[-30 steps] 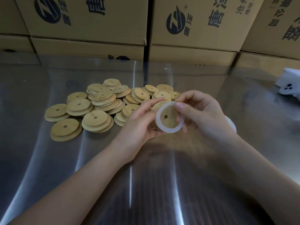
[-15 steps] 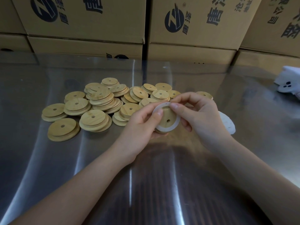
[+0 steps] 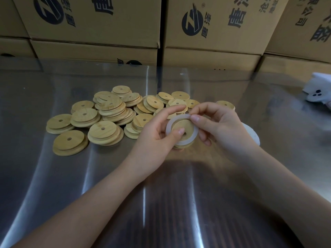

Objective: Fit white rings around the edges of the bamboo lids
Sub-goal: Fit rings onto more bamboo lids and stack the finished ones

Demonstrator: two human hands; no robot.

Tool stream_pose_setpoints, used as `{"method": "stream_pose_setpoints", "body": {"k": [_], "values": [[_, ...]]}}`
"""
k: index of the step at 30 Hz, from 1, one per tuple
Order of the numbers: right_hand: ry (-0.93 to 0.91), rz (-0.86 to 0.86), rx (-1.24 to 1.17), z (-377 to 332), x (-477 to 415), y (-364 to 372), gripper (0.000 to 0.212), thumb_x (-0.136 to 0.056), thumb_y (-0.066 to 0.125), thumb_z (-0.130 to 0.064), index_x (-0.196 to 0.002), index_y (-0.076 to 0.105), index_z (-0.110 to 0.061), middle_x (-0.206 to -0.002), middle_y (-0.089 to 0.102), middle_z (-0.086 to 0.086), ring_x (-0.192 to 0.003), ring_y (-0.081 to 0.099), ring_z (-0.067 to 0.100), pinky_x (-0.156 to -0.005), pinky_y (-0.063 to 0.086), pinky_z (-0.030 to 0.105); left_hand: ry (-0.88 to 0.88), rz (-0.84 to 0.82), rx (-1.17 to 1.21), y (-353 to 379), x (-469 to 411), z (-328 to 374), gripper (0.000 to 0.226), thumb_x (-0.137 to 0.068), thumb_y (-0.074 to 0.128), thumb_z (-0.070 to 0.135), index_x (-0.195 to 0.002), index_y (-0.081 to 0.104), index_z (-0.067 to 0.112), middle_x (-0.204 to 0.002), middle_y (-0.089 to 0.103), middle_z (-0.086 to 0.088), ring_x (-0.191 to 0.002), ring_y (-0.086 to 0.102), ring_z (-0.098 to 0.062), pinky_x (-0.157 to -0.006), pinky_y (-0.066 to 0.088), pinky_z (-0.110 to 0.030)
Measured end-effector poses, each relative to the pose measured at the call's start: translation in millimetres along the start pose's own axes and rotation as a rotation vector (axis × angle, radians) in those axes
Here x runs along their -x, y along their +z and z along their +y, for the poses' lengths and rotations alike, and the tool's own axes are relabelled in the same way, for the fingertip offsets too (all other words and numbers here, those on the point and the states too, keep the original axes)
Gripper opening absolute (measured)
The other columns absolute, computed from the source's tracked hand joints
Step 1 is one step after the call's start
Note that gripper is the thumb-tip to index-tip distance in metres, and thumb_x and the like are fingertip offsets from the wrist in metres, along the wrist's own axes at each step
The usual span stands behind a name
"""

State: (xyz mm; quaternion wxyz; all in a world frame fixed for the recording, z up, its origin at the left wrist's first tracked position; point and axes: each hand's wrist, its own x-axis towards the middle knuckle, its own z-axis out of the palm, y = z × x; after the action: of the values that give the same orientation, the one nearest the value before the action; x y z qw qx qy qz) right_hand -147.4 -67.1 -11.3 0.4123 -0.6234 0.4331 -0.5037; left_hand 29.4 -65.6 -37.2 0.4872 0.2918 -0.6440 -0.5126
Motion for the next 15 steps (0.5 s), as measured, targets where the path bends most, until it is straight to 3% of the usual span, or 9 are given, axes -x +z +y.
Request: {"method": "stream_pose_setpoints", "body": {"k": [3,7,15], "values": [[0.016,-0.018,-0.015,0.0,-0.4,-0.6,0.016,-0.093,0.059,-0.006,-0.082,0.065,-0.014,-0.051,0.049,0.002,-0.045,0.044,0.013,-0.040,0.037,0.022,0.037,-0.002,-0.020,-0.7,0.7,0.7,0.034,-0.095,0.059,0.004,-0.120,0.057,0.026,-0.095,0.071,-0.002,-0.087,0.070,-0.017,-0.071,0.062,-0.038],[0.028,-0.030,-0.022,-0.7,-0.5,-1.1,0.014,-0.094,0.058,-0.005,-0.083,0.064,-0.011,-0.051,0.050,0.000,-0.044,0.043,0.013,-0.041,0.037,0.022,0.077,0.014,-0.041,-0.9,1.2,0.9,0.020,-0.097,0.056,0.008,-0.112,0.060,0.021,-0.096,0.071,-0.004,-0.085,0.069,-0.015,-0.066,0.059,-0.029],[0.074,-0.070,-0.034,-2.2,-0.9,-1.6,0.012,-0.093,0.058,-0.005,-0.084,0.063,-0.009,-0.058,0.054,0.001,-0.048,0.047,0.014,-0.042,0.041,0.025,0.045,0.068,-0.013,-0.3,0.4,0.1,0.009,-0.100,0.053,0.017,-0.093,0.055,0.024,-0.079,0.068,-0.008,-0.071,0.065,-0.014,-0.057,0.058,-0.030]]}}
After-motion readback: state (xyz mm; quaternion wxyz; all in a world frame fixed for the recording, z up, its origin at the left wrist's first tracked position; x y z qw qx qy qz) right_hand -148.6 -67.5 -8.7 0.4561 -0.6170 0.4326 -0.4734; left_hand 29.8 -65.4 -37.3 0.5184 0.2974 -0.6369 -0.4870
